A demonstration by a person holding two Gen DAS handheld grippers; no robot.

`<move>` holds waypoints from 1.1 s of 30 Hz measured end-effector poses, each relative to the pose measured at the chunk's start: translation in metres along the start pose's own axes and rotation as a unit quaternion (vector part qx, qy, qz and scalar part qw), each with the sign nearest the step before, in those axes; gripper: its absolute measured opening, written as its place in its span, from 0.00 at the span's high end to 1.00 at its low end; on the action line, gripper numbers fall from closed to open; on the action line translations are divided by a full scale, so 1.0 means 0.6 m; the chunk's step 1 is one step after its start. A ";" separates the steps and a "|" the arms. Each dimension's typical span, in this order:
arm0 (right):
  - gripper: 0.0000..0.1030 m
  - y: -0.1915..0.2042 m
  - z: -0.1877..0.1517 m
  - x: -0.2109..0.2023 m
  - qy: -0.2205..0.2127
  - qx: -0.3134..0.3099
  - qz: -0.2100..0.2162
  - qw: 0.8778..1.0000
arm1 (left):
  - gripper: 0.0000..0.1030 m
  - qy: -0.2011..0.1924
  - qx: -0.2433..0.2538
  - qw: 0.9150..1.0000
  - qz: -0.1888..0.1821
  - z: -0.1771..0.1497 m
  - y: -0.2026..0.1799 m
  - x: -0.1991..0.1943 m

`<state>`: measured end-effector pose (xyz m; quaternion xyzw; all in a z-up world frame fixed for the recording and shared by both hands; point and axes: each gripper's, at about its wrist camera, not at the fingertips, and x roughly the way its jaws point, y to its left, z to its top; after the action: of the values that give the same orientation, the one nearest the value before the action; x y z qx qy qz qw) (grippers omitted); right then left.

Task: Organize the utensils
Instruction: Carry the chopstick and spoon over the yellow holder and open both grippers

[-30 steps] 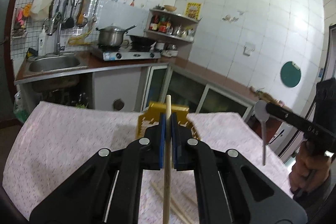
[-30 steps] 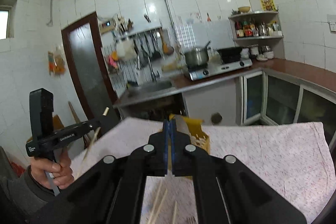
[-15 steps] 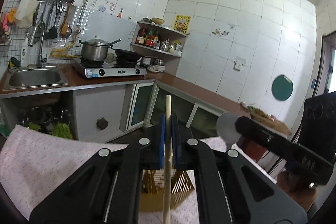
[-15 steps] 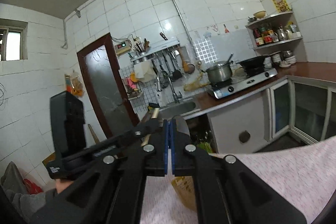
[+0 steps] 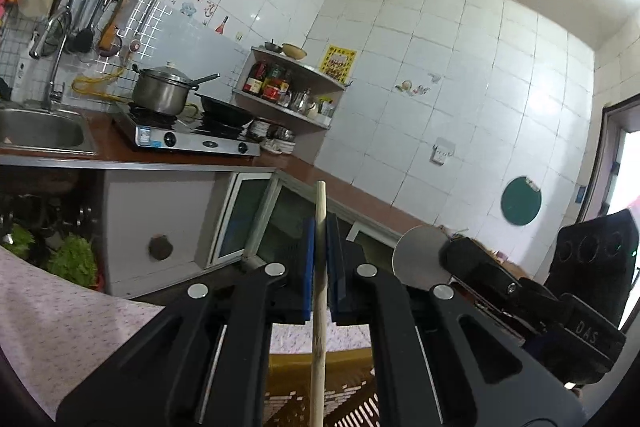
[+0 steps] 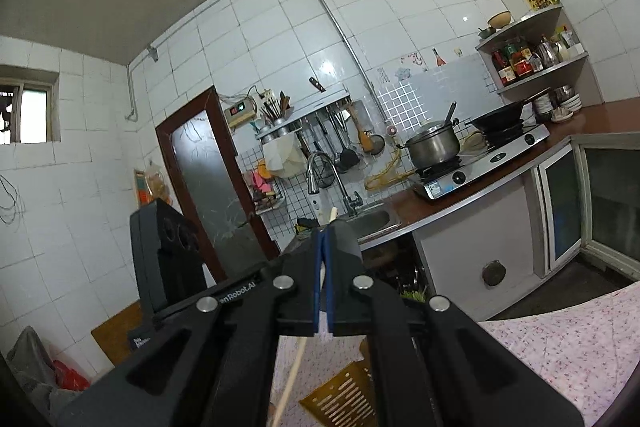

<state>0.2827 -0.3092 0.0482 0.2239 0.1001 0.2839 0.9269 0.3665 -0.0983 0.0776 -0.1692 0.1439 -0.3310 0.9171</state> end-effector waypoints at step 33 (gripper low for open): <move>0.98 -0.029 -0.018 0.008 -0.008 -0.007 -0.020 1.000 | 0.95 -0.031 0.031 0.999 0.010 0.016 0.015 0.058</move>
<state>0.2915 -0.3157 0.0301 0.2174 0.0947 0.2646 0.9348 0.4009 -0.1125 0.0773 -0.1489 0.1069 -0.3211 0.9291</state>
